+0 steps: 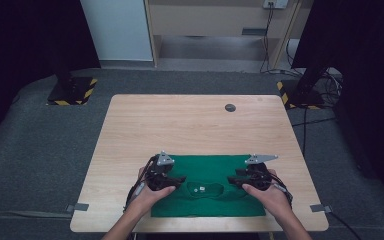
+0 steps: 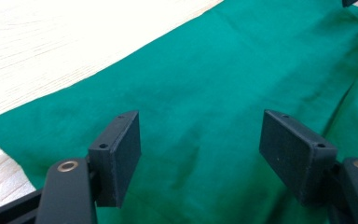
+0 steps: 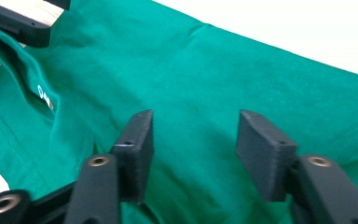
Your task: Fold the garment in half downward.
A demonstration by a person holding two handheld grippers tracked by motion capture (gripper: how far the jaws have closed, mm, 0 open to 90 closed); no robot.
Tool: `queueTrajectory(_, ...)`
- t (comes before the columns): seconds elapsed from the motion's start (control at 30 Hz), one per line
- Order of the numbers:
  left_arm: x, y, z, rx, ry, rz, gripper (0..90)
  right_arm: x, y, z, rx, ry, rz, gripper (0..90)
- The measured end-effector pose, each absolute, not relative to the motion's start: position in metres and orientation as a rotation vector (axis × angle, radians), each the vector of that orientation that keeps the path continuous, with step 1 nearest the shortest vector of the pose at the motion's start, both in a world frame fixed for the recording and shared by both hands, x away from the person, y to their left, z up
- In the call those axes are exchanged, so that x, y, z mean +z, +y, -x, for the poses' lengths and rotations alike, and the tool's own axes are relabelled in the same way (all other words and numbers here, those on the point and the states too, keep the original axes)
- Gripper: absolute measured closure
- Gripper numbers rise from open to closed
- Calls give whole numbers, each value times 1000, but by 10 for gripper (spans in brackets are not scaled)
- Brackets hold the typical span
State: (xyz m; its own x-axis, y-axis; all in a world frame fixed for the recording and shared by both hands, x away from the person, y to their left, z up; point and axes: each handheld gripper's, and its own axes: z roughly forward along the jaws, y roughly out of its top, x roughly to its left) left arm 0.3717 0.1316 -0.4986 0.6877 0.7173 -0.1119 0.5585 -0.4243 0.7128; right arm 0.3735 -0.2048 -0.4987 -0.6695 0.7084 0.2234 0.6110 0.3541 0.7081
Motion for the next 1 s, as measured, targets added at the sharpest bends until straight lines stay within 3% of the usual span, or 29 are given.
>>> queueTrajectory(0.23,-499,128,-368,267,956,-2146,263,-497,-201,-372,1205,2467,-1204,311)
queueTrajectory(0.83,-502,121,-355,247,921,-2175,252,-501,-197,-362,1180,2478,-1161,237)
queueTrajectory(1.0,-504,121,-349,266,922,-2195,199,-503,-196,-354,1153,2475,-1127,169)
